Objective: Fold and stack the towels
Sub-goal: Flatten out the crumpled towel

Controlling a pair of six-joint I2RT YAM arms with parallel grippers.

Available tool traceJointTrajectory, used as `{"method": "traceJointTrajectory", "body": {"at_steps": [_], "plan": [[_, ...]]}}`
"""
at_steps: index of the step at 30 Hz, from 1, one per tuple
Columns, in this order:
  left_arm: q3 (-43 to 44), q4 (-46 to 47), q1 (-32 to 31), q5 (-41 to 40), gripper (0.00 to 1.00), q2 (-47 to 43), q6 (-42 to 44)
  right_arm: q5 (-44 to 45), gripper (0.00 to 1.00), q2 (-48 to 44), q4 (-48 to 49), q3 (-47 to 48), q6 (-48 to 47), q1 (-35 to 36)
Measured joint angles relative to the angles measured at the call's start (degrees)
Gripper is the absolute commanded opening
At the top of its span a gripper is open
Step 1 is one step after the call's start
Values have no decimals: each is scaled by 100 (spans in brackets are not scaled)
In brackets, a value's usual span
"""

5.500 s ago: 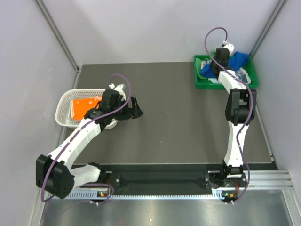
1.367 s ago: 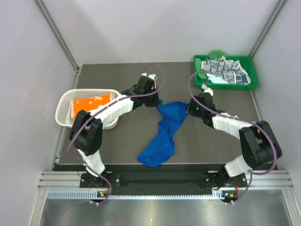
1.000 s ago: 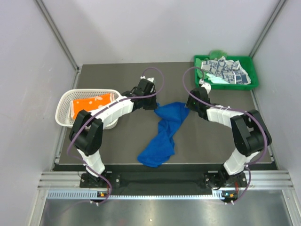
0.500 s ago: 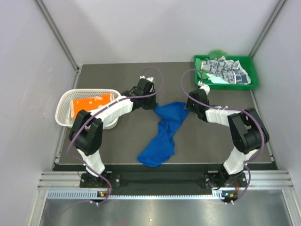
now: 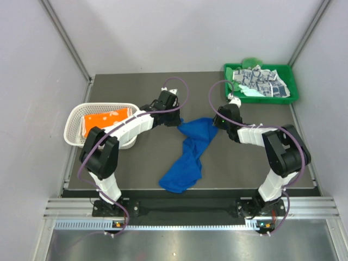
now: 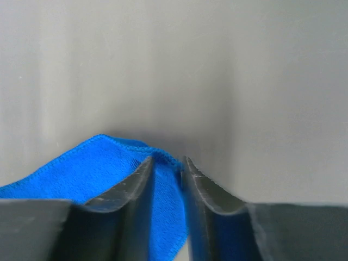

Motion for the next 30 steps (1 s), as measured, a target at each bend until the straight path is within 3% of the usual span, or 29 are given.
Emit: {"method": "traceJointTrajectory", "body": {"at_steps": [2, 3, 5, 11, 17, 30], "plan": [[0, 0, 4, 0, 0, 0, 0, -76, 15, 79, 76, 2, -7, 0], [0, 0, 9, 0, 0, 0, 0, -114, 6, 120, 90, 9, -9, 0], [0, 0, 20, 0, 0, 0, 0, -195, 0, 173, 85, 11, -7, 0], [7, -26, 46, -31, 0, 0, 28, -199, 0, -33, -116, 55, -55, 2], [118, -444, 52, -177, 0, -328, 256, -144, 0, -1285, -857, 278, -302, 11], [1626, -1080, 50, 59, 0, -2863, 1241, -319, 0, -4295, -2118, 1884, -1204, 127]]}}
